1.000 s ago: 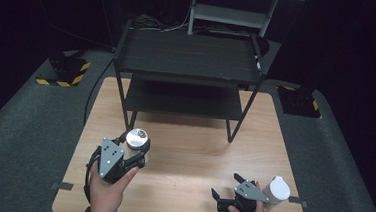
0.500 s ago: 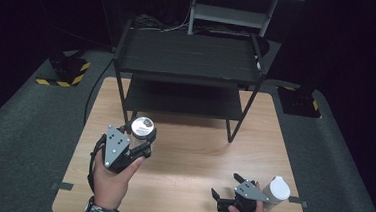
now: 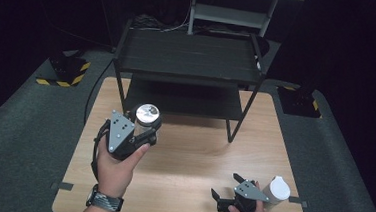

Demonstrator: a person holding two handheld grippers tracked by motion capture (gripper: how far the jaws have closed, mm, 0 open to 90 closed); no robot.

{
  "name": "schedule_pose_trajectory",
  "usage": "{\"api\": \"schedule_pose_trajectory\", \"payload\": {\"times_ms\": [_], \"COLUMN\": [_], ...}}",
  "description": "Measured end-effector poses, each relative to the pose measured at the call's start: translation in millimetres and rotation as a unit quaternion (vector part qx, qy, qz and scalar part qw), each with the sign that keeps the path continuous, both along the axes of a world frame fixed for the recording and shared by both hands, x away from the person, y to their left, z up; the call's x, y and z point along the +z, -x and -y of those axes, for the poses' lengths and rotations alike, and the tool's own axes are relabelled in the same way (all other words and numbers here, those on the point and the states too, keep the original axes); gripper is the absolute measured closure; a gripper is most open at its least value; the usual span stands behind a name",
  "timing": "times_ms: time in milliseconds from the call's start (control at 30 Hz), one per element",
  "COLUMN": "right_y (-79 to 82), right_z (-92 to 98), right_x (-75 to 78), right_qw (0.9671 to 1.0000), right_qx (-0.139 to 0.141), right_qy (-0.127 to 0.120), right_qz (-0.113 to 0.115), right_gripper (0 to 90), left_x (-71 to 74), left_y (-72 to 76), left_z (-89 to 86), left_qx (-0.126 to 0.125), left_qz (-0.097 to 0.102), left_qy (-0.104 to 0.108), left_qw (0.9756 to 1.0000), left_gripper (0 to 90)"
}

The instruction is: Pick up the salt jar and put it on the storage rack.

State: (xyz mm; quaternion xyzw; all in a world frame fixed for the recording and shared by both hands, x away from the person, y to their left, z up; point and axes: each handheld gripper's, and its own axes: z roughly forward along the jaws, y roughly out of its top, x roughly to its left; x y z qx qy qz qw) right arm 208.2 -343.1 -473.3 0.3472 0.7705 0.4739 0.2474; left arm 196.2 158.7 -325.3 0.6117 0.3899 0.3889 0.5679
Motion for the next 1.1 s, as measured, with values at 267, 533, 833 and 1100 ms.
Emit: {"api": "schedule_pose_trajectory", "payload": {"times_ms": [267,533,833,1100], "right_y": [-0.7,-0.8,-1.3,-1.1], "right_z": [0.2,-0.2,0.2,0.5], "right_x": [0.0,-0.1,-0.1,-0.3], "right_qw": [1.0,1.0,1.0,1.0], "right_qx": [0.001,0.001,0.002,0.002], "right_qy": [0.0,0.001,0.001,-0.001], "right_qz": [0.0,0.001,0.001,0.001], "right_gripper": [0.5,0.5,0.5,0.4], "left_x": [12.6,29.3,42.0,53.0], "left_y": [-8.1,-16.0,-24.4,-32.9], "left_z": [4.4,10.4,16.3,18.1], "left_qx": [-0.002,-0.005,-0.005,-0.001], "left_qz": [0.008,0.018,0.022,0.025], "left_qy": [0.002,0.0,0.006,0.016], "left_qw": [1.0,0.9998,0.9997,0.9996], "left_gripper": [35.0,35.0,35.0,35.0]}}
